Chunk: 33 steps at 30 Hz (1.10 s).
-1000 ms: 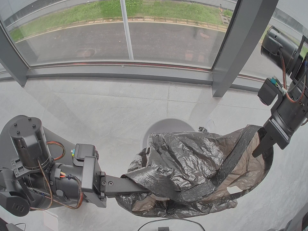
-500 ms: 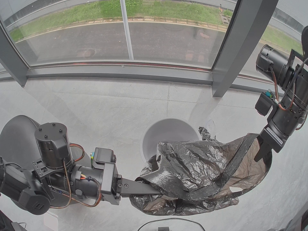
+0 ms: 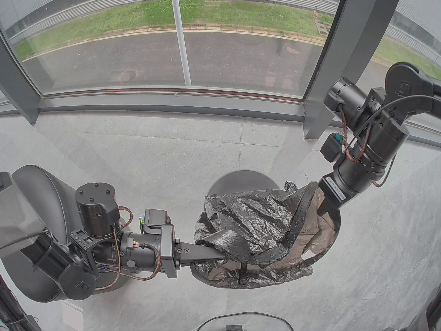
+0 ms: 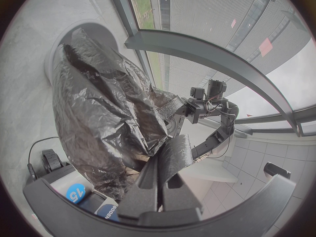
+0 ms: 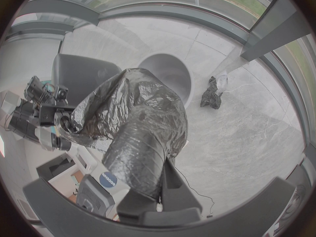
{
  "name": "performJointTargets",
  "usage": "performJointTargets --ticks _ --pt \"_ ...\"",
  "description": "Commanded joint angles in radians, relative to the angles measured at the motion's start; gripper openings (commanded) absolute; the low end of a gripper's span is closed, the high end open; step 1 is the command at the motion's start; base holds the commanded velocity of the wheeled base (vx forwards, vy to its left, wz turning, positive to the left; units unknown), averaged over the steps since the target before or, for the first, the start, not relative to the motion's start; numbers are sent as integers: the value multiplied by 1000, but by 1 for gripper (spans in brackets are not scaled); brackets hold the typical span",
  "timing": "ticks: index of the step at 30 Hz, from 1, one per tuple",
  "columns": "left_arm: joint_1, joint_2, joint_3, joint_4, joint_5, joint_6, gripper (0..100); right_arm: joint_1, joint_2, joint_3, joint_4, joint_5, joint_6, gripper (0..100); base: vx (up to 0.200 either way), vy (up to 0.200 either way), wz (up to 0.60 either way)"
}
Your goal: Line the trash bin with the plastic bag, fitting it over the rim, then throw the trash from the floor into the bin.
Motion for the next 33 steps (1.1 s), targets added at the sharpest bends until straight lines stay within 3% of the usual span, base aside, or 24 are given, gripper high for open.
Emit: performJointTargets --ticks 1,10,18,33 --pt "31 102 -13 -42 0 -5 0 4 53 45 -54 2 32 0 0 0 0" --pt "59 187 -45 -126 0 -22 0 -13 79 43 -88 4 40 0 0 0 0" --pt "108 249 -104 -180 0 -46 0 -13 129 54 -267 1 117 0 0 0 0" --pt "178 252 -131 -188 1 -49 0 19 220 145 -596 2 173 0 0 0 0"
